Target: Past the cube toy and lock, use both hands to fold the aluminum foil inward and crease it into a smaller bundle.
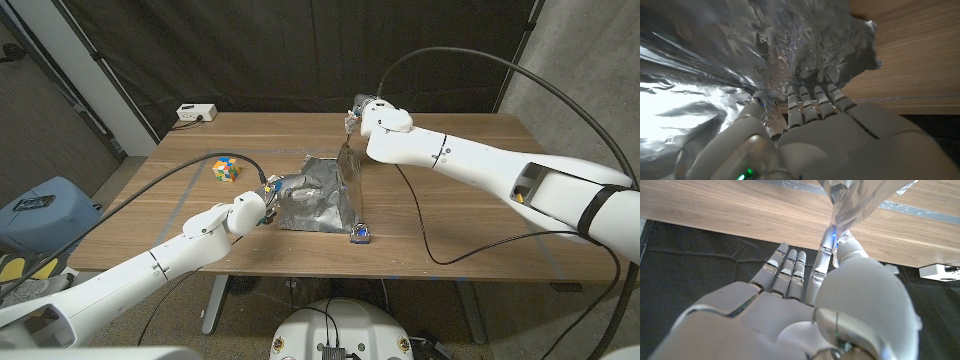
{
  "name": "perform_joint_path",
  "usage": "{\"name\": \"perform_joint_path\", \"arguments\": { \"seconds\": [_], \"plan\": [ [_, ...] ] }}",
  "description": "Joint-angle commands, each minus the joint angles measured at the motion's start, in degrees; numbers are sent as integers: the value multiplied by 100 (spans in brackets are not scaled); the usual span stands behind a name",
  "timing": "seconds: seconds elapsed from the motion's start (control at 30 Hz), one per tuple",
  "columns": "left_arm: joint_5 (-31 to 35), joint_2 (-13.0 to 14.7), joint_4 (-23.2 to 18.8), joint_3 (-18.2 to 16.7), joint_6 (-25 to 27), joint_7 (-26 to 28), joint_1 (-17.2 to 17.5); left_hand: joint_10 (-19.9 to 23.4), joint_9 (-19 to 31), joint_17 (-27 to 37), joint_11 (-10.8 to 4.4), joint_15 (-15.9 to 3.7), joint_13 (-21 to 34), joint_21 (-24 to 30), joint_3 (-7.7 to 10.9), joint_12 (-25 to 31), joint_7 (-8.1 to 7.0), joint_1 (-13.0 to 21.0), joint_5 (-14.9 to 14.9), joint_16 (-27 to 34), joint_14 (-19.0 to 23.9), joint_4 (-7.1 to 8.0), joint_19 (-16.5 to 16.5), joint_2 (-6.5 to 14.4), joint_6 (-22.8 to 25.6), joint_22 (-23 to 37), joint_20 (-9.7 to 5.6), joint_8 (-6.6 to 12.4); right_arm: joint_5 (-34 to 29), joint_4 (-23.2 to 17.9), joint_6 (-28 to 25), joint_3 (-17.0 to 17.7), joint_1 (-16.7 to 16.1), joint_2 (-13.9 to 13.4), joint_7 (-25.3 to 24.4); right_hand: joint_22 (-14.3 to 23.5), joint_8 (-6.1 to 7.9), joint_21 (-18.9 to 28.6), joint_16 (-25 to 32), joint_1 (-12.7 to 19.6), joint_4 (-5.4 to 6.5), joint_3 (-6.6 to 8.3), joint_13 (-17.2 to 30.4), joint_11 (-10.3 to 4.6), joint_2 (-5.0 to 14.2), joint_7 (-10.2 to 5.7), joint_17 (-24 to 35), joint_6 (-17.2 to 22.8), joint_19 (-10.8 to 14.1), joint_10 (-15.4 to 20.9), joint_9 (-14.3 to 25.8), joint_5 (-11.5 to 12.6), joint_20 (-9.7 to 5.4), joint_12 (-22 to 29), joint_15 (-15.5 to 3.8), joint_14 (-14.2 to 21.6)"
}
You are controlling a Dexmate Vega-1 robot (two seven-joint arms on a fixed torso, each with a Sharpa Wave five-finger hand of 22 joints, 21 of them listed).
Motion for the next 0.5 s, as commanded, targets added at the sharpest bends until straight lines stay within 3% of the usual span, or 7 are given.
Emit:
{"name": "perform_joint_path", "arguments": {
  "seconds": [0.03, 0.2, 0.3, 0.33, 0.5],
  "plan": [
    [53, -35, -11, 16, 14, 60, 5, -8, 13, 11, 47, 42, 17, 36, 55, -3, 14, -43, -26, 0, 22, -12, -7, 10, 37, 2, -20, 43, 345, 2, 57, 7, 87, 36, 29, 33, -43, 14, -1, -89, 41, -55, 5, 93, 21, 68, 26, -96, 13, -21, 25, -50, 100, -13, 99, -16],
    [92, -75, -13, 34, 71, 89, 4, -10, 13, 11, 46, 42, 18, 37, 60, -3, 29, -43, -26, -1, 21, -15, -6, 12, 35, 2, -18, 42, 474, -45, 74, 9, 121, 21, 73, 35, -177, 10, -36, -296, 115, -175, 6, 183, -18, 260, 19, -279, -9, -93, -23, -101, 177, -26, 229, -46],
    [103, -85, -12, 55, 72, 68, -11, -10, 13, 10, 47, 42, 18, 36, 65, -3, 37, -41, -26, -1, 20, -18, -7, 16, 38, 2, -16, 43, 590, -44, 119, 42, 132, 17, 125, 35, -284, 1, -71, -443, 169, -248, 7, 253, -39, 274, 17, -428, -36, -137, -66, -114, 237, -31, 301, -95],
    [117, -96, -23, 62, 107, 65, -10, -10, 13, 10, 43, 40, 18, 35, 68, -3, 39, -39, -26, -1, 21, -19, -7, 17, 38, 2, -16, 43, 659, -34, 157, 94, 113, 30, 142, 36, -329, -4, -85, -545, 207, -296, 8, 350, -53, 316, 17, -473, -54, -166, -87, -117, 277, -33, 326, -107],
    [126, -103, -33, 72, 135, 60, -8, -8, 13, 8, 34, 43, 18, 34, 77, -2, 40, -33, -25, 1, 27, -28, -10, 21, 38, 2, -13, 43, 819, -20, 264, 198, 67, 51, 122, 36, -427, -13, -115, -756, 286, -394, 10, 411, -71, 419, 18, -605, -92, -231, -107, -111, 359, -36, 437, -133]
  ]
}}
